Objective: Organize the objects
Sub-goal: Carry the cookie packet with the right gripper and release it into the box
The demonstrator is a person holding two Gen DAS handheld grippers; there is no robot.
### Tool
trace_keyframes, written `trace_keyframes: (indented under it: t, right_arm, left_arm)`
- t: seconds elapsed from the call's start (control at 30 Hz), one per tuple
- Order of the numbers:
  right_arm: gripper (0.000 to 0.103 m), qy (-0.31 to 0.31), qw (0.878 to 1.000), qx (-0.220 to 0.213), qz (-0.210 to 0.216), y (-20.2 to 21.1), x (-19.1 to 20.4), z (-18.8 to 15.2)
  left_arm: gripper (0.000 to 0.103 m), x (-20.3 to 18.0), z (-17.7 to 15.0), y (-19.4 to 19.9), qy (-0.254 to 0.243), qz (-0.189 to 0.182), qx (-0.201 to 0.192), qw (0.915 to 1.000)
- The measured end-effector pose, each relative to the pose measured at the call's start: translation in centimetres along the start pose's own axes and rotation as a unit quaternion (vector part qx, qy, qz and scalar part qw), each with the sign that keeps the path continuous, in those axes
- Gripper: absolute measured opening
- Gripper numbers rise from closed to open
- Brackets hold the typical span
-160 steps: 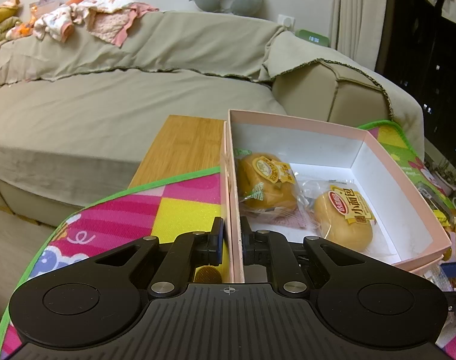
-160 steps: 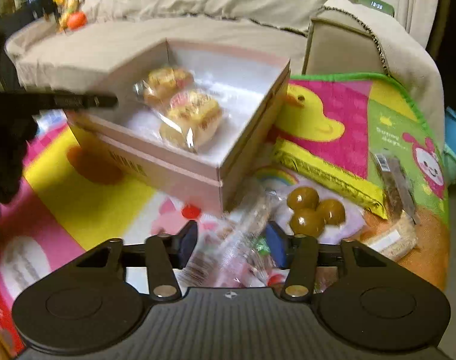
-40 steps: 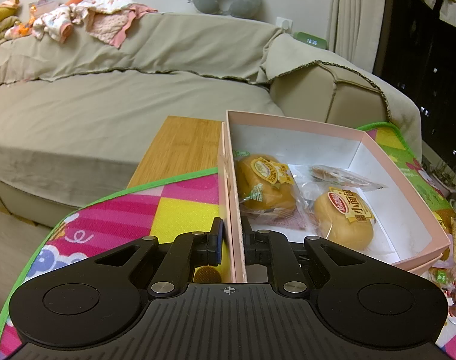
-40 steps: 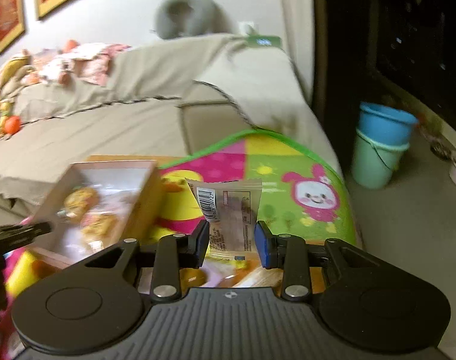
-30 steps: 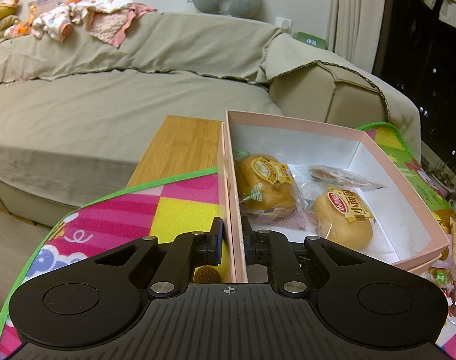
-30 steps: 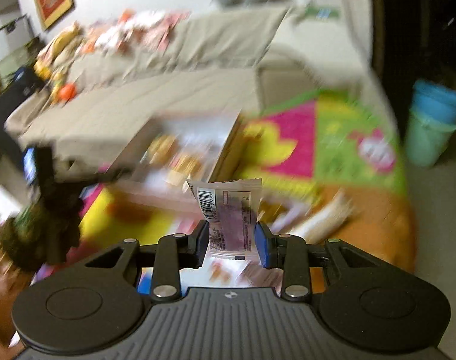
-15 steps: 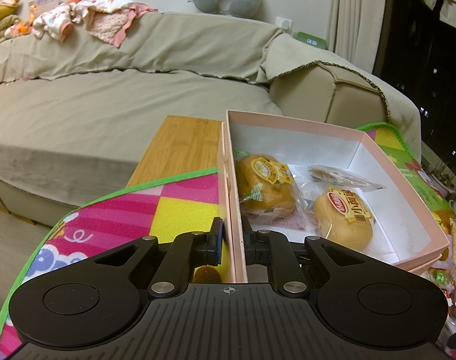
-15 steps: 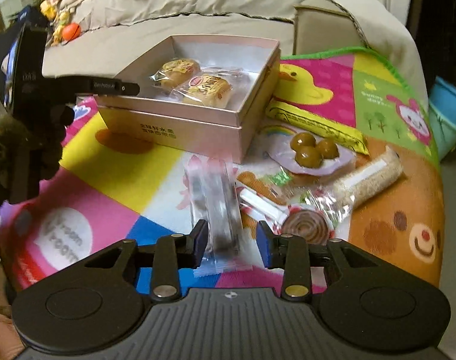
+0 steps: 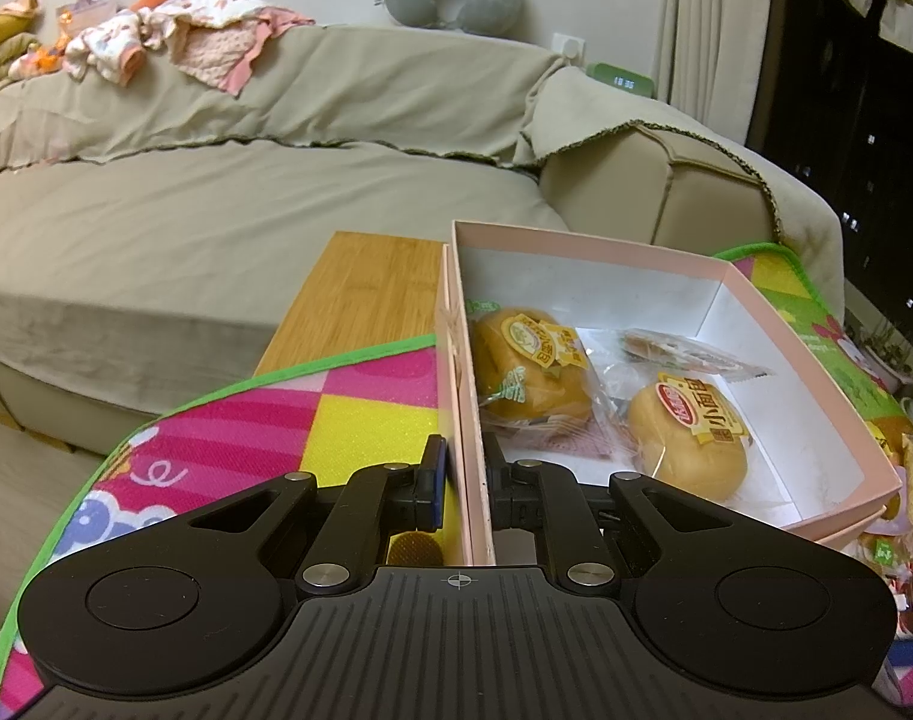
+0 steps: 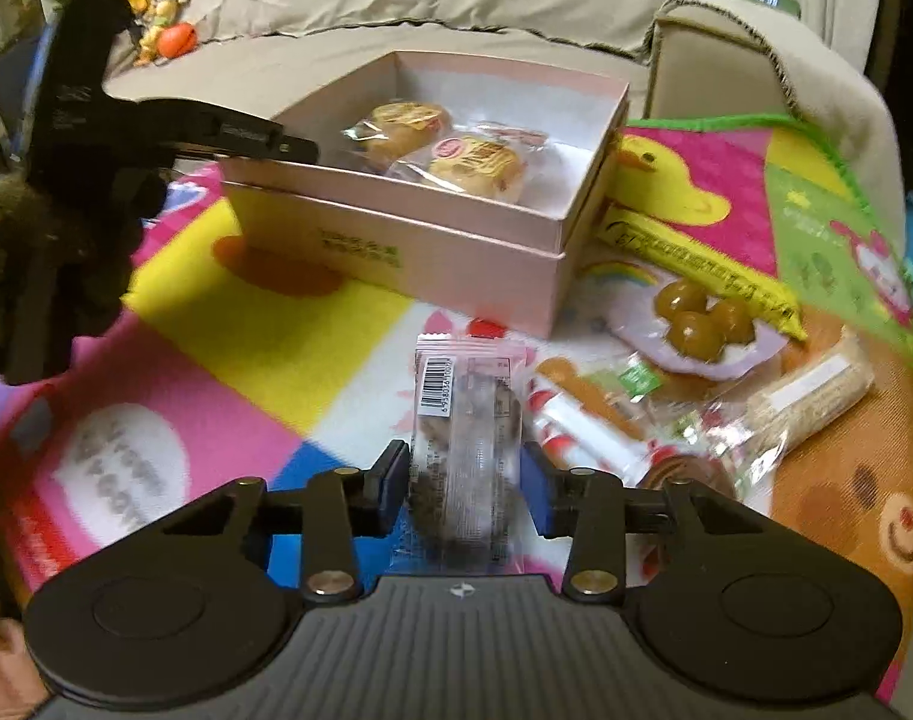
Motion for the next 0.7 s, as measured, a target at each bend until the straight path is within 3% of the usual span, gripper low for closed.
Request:
trace_keyframes:
  t: [0.1, 0.2, 0.5, 0.7]
  right_arm:
    - [0.038, -0.008, 1.0, 0.0, 0.017, 1.4, 0.5, 0.1]
    - [0.038, -0.011, 0.999, -0.033, 0.024, 4.0, 0.8, 2.1]
    - [0.038, -0.026, 0.98, -0.181, 0.075, 12.5, 2.8, 13.8]
    - [0.038, -0.07, 0.968, -0.216, 0.109, 11.9, 3.8, 20.5]
  left_arm:
    - [0.013, 0.0, 0.0, 0.0, 0.0, 0.0, 0.0, 1.0]
    - [0.013, 0.0, 0.0, 0.0, 0.001, 0.0, 0.0, 1.0]
    - [0.013, 0.1, 0.0, 0.0, 0.001, -0.001, 0.0, 1.0]
    - [0.013, 0.1, 0.1, -0.1, -0.011, -0.003, 0.0, 0.9999]
Point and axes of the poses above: each gripper's, at about its wrist camera, not at the fingertips, and y roughly against the way its jaws point, x to its left, z to its top, the point moved 10 cm from there along -y, roughly the way its jaws point, and after that the axes turned 12 degrees about -y, right-handed, at the moved point
